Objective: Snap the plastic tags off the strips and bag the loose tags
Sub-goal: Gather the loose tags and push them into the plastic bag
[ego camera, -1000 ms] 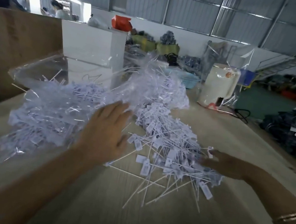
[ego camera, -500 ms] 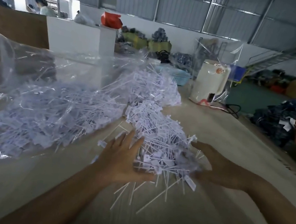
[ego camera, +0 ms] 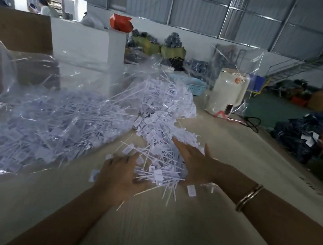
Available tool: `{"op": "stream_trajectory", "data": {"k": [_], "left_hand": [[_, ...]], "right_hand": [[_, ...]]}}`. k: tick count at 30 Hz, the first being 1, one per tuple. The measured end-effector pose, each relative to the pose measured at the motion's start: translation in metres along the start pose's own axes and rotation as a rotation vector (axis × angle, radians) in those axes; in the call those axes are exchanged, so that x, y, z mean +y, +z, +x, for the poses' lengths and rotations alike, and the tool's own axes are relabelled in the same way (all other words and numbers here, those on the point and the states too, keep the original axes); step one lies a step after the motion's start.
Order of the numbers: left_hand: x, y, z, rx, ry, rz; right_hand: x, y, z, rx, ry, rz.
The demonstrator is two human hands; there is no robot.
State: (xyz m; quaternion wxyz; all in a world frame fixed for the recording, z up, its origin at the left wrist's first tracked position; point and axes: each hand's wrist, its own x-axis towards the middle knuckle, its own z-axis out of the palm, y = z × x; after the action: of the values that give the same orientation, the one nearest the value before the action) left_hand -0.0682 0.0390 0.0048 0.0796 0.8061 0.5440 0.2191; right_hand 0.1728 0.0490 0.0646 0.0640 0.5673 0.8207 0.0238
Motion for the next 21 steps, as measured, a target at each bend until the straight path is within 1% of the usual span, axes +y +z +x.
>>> {"op": "stream_trajectory", "data": {"k": [1,3,6,7,8,9,10,11,12,13,14,15,16,17,18,20,21], "left_hand": [[0.000,0.001,0.000,0.002,0.030,-0.064],[0.001,0.002,-0.001,0.022,0.072,-0.139],[-0.002,0.000,0.000,0.061,0.087,-0.115],[-0.004,-0.002,0.001,0.063,0.089,-0.088],[-0.005,-0.004,0.002,0.068,0.094,-0.056],[-0.006,-0.007,0.002,0.075,0.103,-0.021],[-0.008,-0.009,0.002,0.084,0.116,0.015],[-0.009,-0.012,0.002,0.090,0.126,0.041],[-0.009,-0.014,0.002,0.104,0.134,0.040],[-0.008,-0.018,0.001,0.129,0.142,0.016],[-0.006,-0.021,0.000,0.165,0.161,-0.010],[-0.004,-0.023,-0.002,0.193,0.195,-0.015],[0.000,-0.026,-0.004,0.197,0.237,0.006],[0.004,-0.026,-0.006,0.167,0.280,0.050],[0.008,-0.025,-0.007,0.116,0.310,0.098],[0.012,-0.018,-0.005,0.028,0.338,0.174],[0.012,-0.016,-0.002,0.007,0.334,0.204]], "right_hand": [[-0.001,0.000,0.005,0.003,-0.015,0.018],[-0.005,0.002,0.012,0.053,-0.065,-0.052],[-0.012,0.007,0.015,0.180,-0.182,-0.258],[-0.013,0.009,0.014,0.207,-0.205,-0.295],[-0.013,0.009,0.012,0.195,-0.202,-0.286],[-0.013,0.007,0.007,0.145,-0.184,-0.238],[-0.012,0.002,0.002,0.067,-0.163,-0.137],[-0.009,-0.006,-0.003,-0.012,-0.147,-0.005],[-0.004,-0.014,-0.006,-0.054,-0.133,0.122],[0.001,-0.024,-0.006,-0.045,-0.108,0.269],[0.007,-0.032,-0.004,0.037,-0.042,0.442],[0.012,-0.038,0.002,0.161,0.073,0.600],[0.014,-0.041,0.009,0.264,0.205,0.672],[0.013,-0.042,0.017,0.294,0.314,0.673],[0.010,-0.038,0.025,0.249,0.378,0.606],[0.005,-0.022,0.041,0.161,0.424,0.502],[0.002,-0.016,0.046,0.160,0.452,0.473]]}}
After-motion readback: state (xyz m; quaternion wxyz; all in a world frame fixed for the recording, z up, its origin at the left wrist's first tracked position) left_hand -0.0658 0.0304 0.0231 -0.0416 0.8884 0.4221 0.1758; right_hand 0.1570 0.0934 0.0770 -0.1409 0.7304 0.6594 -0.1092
